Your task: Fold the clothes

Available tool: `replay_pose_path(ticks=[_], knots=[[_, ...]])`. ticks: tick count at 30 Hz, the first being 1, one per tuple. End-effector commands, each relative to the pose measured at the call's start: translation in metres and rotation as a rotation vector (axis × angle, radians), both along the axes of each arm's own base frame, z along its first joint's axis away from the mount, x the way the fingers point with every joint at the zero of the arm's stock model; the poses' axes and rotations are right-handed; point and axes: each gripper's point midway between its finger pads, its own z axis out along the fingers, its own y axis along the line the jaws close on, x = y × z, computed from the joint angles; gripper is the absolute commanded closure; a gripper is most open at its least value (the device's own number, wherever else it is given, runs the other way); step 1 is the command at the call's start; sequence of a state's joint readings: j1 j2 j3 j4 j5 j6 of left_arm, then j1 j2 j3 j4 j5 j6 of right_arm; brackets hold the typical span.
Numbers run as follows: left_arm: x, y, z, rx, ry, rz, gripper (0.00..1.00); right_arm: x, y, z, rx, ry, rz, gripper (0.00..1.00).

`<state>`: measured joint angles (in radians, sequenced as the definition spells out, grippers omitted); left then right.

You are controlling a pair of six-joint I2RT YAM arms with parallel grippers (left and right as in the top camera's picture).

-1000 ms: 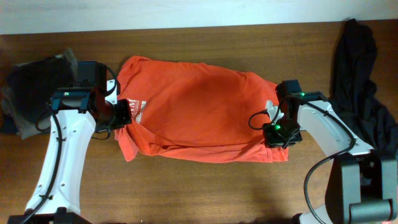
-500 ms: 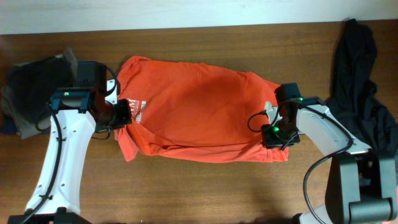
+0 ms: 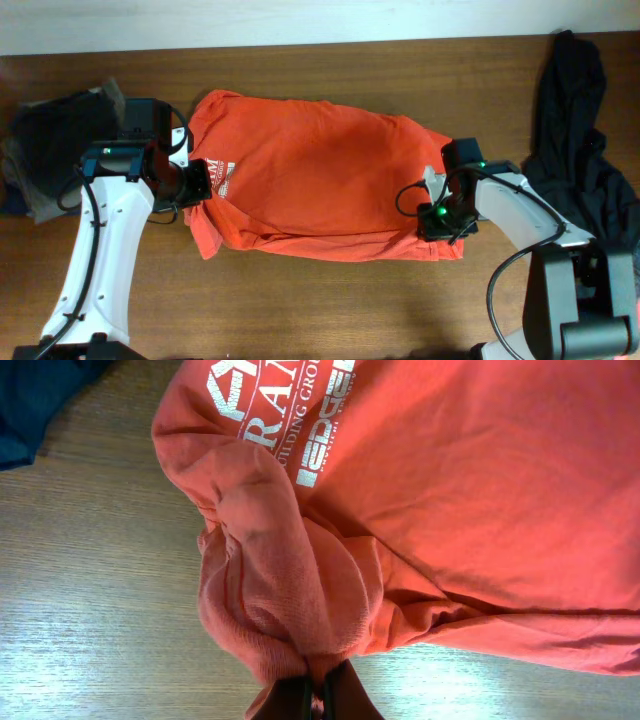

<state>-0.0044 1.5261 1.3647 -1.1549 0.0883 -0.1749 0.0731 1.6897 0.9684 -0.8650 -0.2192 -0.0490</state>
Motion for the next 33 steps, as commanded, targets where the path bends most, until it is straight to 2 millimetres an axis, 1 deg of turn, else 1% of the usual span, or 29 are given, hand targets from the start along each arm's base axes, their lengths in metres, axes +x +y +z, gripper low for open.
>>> replay_pose_path(ticks=[1,3,7,17,19,22,24,25,26,28,29,31,33], knots=[[0.0,0.001,0.001,0.01,-0.006,-0.011,0.99,-0.005,0.004,-0.005,0.015,0.011,-0.001,0.71],[0.0,0.001,0.001,0.01,-0.006,-0.011,0.99,-0.003,0.004,-0.005,0.016,0.002,-0.001,0.76],[0.0,0.001,0.001,0.01,-0.006,-0.011,1.0,-0.001,0.004,-0.005,0.017,-0.007,-0.001,0.8],[0.0,0.001,0.001,0.01,-0.006,-0.011,0.99,0.004,0.004,-0.005,0.014,-0.028,-0.001,0.96],[0.0,0.001,0.001,0.01,-0.006,-0.011,0.99,0.007,0.002,-0.005,0.003,-0.036,-0.019,0.96],[0.002,0.001,0.002,0.01,-0.016,-0.012,0.99,0.012,-0.006,-0.005,-0.044,-0.045,-0.063,0.96],[0.009,0.001,0.007,0.011,-0.044,-0.013,0.99,0.017,-0.006,0.004,-0.043,-0.057,-0.065,0.97],[0.013,0.002,0.012,0.012,-0.063,-0.012,0.99,0.022,-0.006,0.014,-0.046,-0.069,-0.066,0.96],[0.022,0.007,0.029,0.014,-0.112,0.0,0.99,0.032,-0.01,0.037,-0.058,-0.103,-0.072,0.96],[0.032,0.012,0.049,0.017,-0.17,0.015,0.99,0.046,-0.016,0.072,-0.082,-0.161,-0.085,0.96],[0.037,0.017,0.063,0.019,-0.206,0.028,0.99,0.054,-0.022,0.096,-0.1,-0.201,-0.097,0.96],[0.047,0.027,0.09,0.023,-0.276,0.053,0.99,0.063,-0.032,0.138,-0.132,-0.267,-0.118,0.96],[0.054,0.038,0.12,0.031,-0.352,0.082,0.99,0.068,-0.045,0.189,-0.168,-0.348,-0.148,0.96]])
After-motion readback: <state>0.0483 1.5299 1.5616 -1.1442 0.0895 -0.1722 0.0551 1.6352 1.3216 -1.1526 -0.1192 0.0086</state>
